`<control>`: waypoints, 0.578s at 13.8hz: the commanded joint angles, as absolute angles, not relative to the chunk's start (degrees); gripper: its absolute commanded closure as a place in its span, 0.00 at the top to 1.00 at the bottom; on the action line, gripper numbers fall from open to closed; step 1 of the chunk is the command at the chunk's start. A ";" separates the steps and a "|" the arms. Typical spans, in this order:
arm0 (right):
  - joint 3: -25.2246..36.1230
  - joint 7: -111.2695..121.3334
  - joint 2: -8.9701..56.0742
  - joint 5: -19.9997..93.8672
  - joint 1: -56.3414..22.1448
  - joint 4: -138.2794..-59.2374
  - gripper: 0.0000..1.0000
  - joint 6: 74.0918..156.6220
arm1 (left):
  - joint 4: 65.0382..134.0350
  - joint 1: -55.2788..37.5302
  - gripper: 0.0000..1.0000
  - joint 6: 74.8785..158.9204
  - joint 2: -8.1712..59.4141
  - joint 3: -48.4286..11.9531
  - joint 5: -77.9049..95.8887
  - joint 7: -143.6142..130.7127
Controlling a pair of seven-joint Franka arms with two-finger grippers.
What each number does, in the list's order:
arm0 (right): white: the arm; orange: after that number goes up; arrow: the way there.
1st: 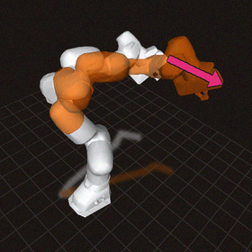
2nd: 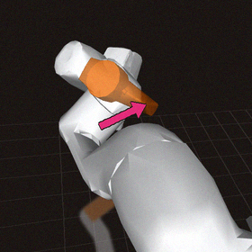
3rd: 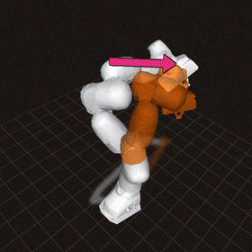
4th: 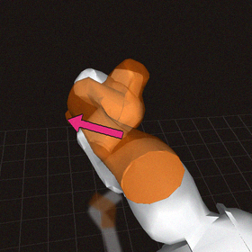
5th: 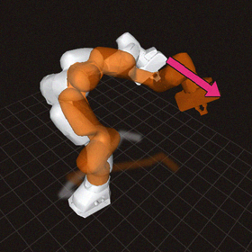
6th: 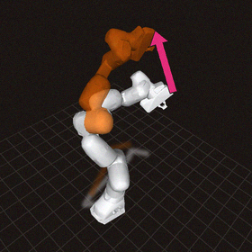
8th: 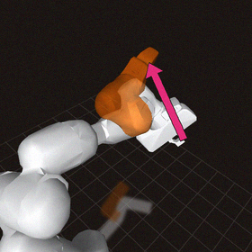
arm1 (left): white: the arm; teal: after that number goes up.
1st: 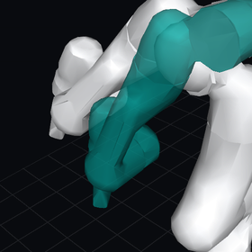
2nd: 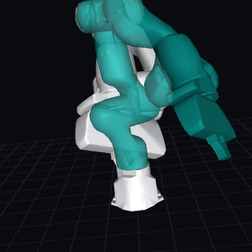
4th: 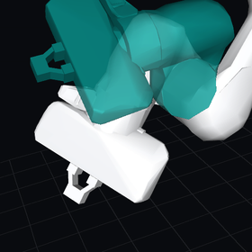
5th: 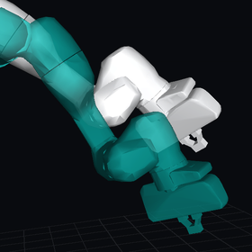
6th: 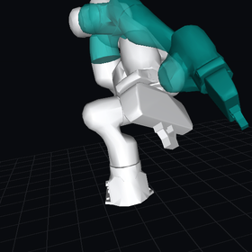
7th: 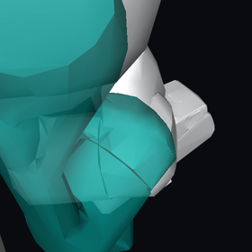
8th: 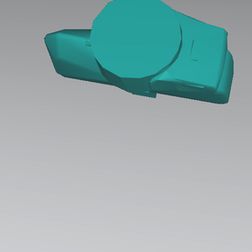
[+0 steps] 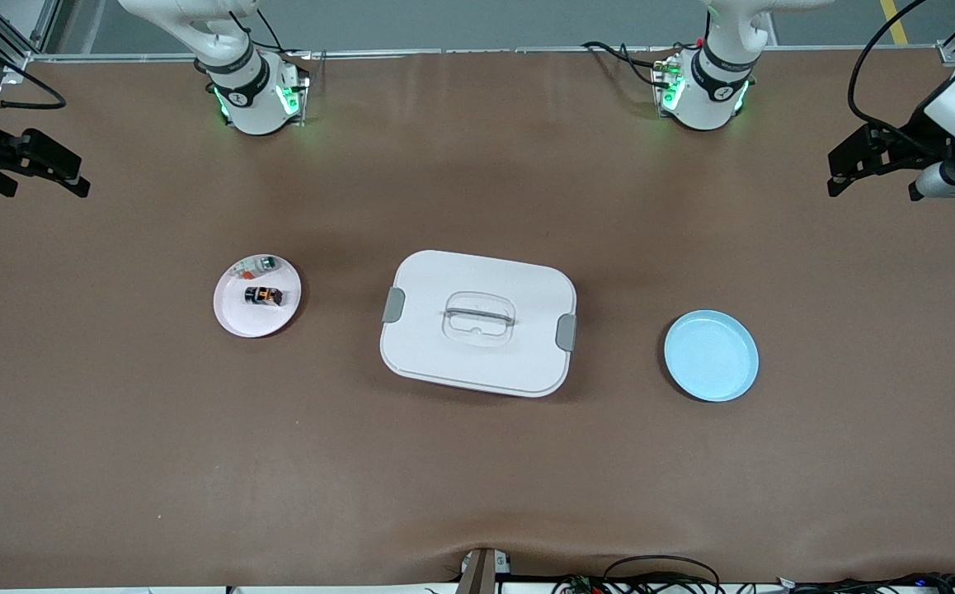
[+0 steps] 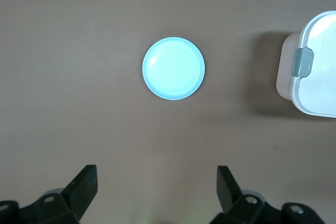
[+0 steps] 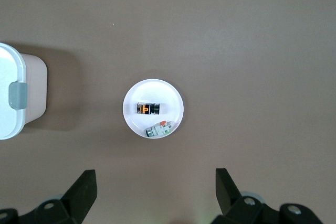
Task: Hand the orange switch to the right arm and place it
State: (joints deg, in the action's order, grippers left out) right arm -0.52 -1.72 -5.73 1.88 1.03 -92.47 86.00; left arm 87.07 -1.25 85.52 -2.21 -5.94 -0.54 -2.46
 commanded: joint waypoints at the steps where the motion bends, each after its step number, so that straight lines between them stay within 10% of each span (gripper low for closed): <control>1: -0.88 -1.41 -6.33 1.76 1.32 -92.72 1.00 86.22 | 87.01 -1.05 1.00 85.69 -2.81 -5.80 0.62 -2.81; 8: -0.88 -2.02 -6.42 2.11 1.41 -92.81 1.00 86.04 | 87.01 -1.05 1.00 85.69 -2.81 -5.71 0.62 -2.99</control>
